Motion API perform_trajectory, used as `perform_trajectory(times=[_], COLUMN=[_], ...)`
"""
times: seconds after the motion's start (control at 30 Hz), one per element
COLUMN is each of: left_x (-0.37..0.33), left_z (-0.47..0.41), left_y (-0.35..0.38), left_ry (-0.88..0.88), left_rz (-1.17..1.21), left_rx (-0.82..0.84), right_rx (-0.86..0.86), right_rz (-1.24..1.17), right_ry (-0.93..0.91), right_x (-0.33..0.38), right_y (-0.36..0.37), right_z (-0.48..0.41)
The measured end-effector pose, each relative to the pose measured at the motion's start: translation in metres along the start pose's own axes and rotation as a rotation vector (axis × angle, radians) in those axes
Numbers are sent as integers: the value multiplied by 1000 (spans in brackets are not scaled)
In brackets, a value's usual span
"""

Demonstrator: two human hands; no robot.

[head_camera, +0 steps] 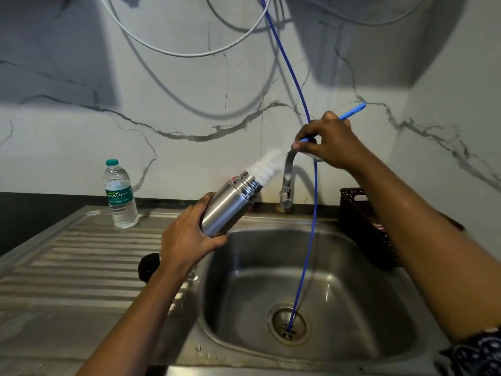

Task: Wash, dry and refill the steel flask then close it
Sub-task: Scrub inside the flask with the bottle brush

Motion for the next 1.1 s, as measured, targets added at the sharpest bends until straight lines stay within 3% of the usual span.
perform_trajectory(times=[0.27, 0.53, 0.8, 1.1], left_x=[-8, -5, -7, -3], left_z=[2, -1, 1, -1], left_y=[3, 0, 4, 1], left_ry=[56, 68, 118, 93], left_rz=[-65, -40, -101, -82], left_rx=[36, -7, -1, -21], right_rx=[139, 0, 118, -43], right_rz=[85, -37, 33, -19], right_ry=[-138, 51, -80, 64], right_x=[33, -26, 29, -27], right_y=[51, -33, 60, -39], right_z=[30, 4, 43, 8])
Point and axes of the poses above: each hand's wrist, its own z-axis away from the middle knuckle, its own y-axis out of the palm, x = y × z, the point moved 2 cm from there along -z, towards the middle knuckle, and after that the axes turned 11 degrees about -z, right-handed, at the moved point
